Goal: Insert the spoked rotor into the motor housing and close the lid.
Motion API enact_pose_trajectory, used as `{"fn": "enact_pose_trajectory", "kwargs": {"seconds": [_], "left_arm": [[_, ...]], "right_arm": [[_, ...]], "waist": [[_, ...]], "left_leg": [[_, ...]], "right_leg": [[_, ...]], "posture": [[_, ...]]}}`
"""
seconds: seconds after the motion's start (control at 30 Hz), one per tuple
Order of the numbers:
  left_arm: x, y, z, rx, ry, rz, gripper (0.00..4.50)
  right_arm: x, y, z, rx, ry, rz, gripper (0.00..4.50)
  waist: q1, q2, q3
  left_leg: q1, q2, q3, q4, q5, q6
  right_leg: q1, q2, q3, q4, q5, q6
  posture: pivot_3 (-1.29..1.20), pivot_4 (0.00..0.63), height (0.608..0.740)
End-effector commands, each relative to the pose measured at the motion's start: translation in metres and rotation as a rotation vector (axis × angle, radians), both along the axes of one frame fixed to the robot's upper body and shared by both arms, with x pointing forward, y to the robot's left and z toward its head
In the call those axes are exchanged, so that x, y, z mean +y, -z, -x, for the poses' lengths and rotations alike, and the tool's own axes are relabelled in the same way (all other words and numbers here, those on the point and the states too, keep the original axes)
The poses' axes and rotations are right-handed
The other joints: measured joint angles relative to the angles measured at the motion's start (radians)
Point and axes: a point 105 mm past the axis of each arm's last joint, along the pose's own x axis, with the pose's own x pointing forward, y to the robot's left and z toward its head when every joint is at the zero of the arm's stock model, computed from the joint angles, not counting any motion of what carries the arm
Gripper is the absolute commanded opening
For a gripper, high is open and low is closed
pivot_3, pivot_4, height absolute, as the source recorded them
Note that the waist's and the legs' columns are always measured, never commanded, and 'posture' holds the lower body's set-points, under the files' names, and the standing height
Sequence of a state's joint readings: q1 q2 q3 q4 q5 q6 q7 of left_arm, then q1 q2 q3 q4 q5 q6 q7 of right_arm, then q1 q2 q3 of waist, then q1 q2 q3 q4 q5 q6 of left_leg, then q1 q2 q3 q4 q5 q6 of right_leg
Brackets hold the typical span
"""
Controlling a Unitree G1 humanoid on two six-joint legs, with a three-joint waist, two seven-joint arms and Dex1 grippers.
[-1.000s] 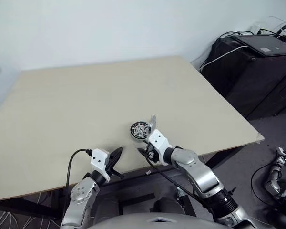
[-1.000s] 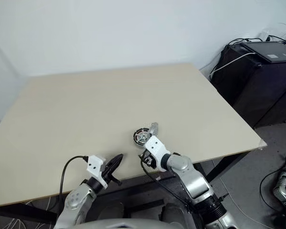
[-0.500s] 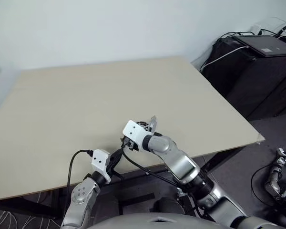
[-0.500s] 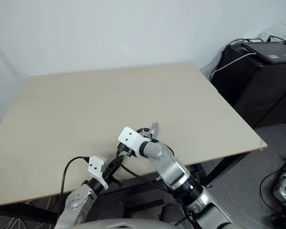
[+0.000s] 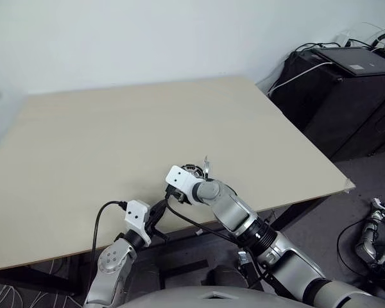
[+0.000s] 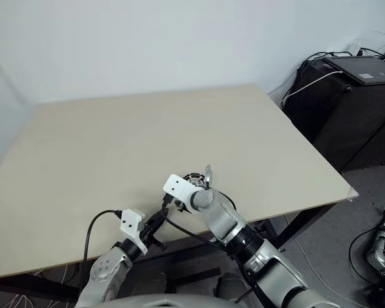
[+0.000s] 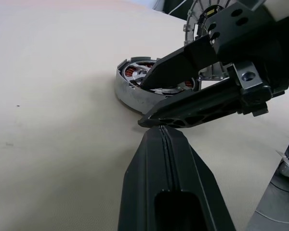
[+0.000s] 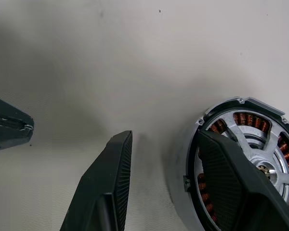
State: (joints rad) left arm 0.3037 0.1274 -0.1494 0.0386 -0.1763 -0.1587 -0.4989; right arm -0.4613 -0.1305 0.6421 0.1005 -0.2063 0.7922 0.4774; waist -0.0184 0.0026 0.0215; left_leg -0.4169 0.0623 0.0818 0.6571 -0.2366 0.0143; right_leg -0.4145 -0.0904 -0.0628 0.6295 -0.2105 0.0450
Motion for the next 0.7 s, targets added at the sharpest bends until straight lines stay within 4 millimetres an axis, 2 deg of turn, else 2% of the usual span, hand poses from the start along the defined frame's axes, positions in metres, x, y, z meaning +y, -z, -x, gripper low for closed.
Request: {"fn": "enact_pose_trajectory", "kwargs": {"seconds": [0.03,0.27,0.37,0.5,0.53,0.7], "left_arm": [[-0.0038,-0.0072,-0.0022,-0.035,0.008,0.009,0.0],[-0.005,-0.0052,-0.0014,-0.03,0.016,0.009,0.0],[-0.0048,-0.0049,-0.0014,-0.03,0.016,0.009,0.0],[-0.0045,-0.0047,-0.0014,-0.029,0.016,0.009,0.0],[-0.0045,-0.0047,-0.0014,-0.029,0.016,0.01,0.0],[-0.005,-0.0047,-0.0011,-0.028,0.018,0.011,0.0]], "right_arm": [[-0.0029,-0.0059,-0.0076,-0.025,0.027,0.011,2.29],[-0.0079,-0.005,-0.016,-0.033,0.107,0.015,2.29],[-0.0092,-0.0035,-0.0171,-0.032,0.116,0.02,1.69],[-0.0101,-0.0011,-0.0161,-0.03,0.115,0.026,0.4],[-0.0101,-0.0011,-0.016,-0.031,0.113,0.027,0.21],[-0.0081,-0.0027,-0.0134,-0.039,0.088,0.02,0.07]], "waist": [[0.0,0.0,0.0],[-0.001,0.0,0.0],[-0.001,0.0,0.0],[-0.003,0.0,-0.001],[-0.004,0.0,-0.001],[-0.004,0.001,-0.001]], "left_leg": [[0.0,0.0,0.0,0.0,0.0,0.0],[0.0,0.0,0.0,0.0,0.0,0.0],[0.0,0.0,0.0,0.0,0.0,0.0],[0.0,0.0,0.0,0.0,0.0,0.0],[0.0,0.0,0.0,0.0,0.0,0.0],[0.001,0.0,0.0,0.0,0.0,0.0]], "right_leg": [[0.0,0.0,0.0,0.0,0.0,0.0],[0.0,0.0,0.0,0.001,0.0,0.0],[0.0,0.0,0.0,0.001,0.0,0.0],[0.0,0.0,0.0,0.001,0.0,0.0],[0.0,0.0,0.0,0.001,0.0,0.0],[0.0,0.0,0.0,0.001,0.0,0.0]], "posture": [[0.0,0.0,0.74],[0.0,0.0,0.74],[0.0,0.0,0.74],[0.0,0.0,0.74],[0.0,0.0,0.74],[0.0,0.0,0.74]]}}
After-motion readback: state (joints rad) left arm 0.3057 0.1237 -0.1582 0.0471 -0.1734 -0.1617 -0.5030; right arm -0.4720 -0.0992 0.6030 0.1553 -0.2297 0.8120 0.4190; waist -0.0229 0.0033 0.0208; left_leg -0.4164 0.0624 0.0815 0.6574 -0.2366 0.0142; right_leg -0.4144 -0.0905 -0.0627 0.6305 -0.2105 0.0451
